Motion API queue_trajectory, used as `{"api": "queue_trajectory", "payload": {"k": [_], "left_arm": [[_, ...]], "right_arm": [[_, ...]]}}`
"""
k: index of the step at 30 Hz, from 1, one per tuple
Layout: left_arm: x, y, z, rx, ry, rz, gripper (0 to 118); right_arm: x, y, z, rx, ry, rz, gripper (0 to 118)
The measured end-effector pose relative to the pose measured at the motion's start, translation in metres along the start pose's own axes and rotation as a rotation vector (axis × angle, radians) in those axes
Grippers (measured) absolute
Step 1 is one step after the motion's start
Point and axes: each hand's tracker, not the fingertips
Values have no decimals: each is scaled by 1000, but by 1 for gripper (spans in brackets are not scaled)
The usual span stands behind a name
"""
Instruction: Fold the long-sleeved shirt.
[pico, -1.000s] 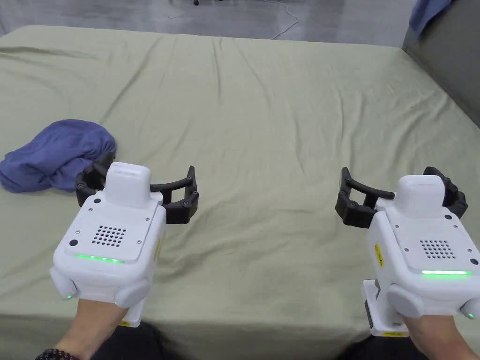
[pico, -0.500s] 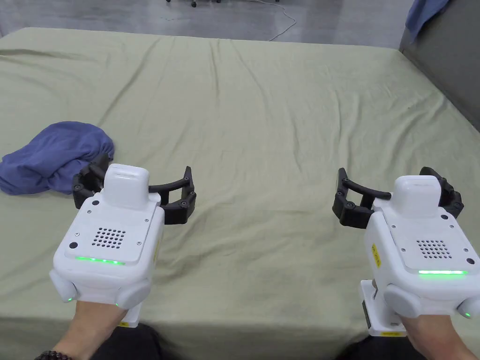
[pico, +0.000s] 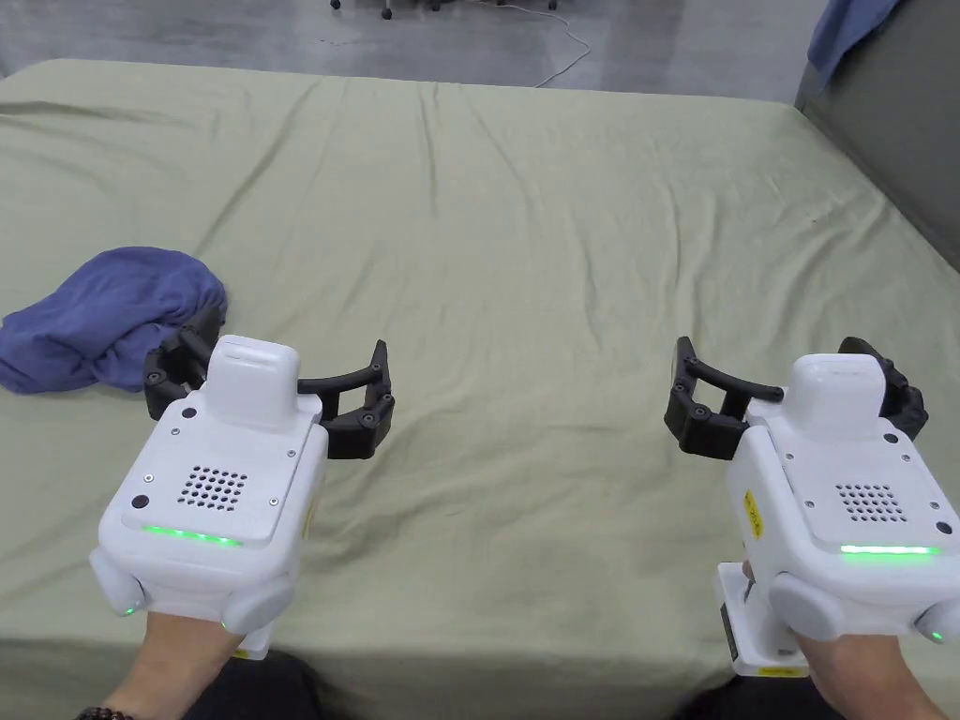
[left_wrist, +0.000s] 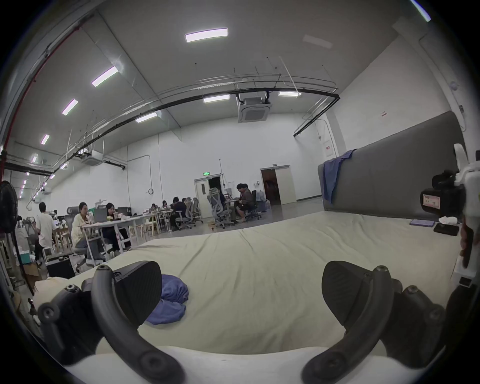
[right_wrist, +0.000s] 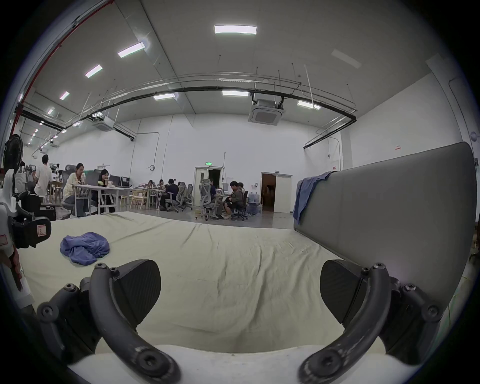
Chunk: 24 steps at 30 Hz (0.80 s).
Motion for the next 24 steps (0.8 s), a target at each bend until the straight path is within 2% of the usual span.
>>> {"api": "queue_trajectory", "payload": {"k": [13, 16, 17, 18, 19, 20, 21, 22, 24], "left_arm": [[-5, 1, -1, -15, 49, 22, 118], [-6, 7, -1, -119, 82, 20, 117], [-7, 11, -2, -136, 67, 45, 103], [-10, 13, -1, -95, 19, 84, 56], [-11, 15, -2, -84, 39, 77, 0], [-7, 16, -2, -125, 57, 73, 0], [-10, 15, -1, -84, 47, 77, 0], [-12, 12, -1, -86, 12, 90, 0], [-8, 5, 0, -83, 78, 54, 0]], "right_arm": [[-2, 2, 1, -4, -1, 15, 118], [-3, 4, 1, -30, -16, 22, 116], [-3, 5, -1, -43, -24, 18, 104], [-3, 7, -2, -41, -16, 11, 71], [-3, 8, -2, -42, -22, 7, 6], [-4, 9, -4, -49, -58, 12, 0], [-4, 6, -6, -31, -72, 2, 0], [-2, 4, -7, -34, -48, -8, 0], [0, 5, -7, -53, -30, -18, 0]]}}
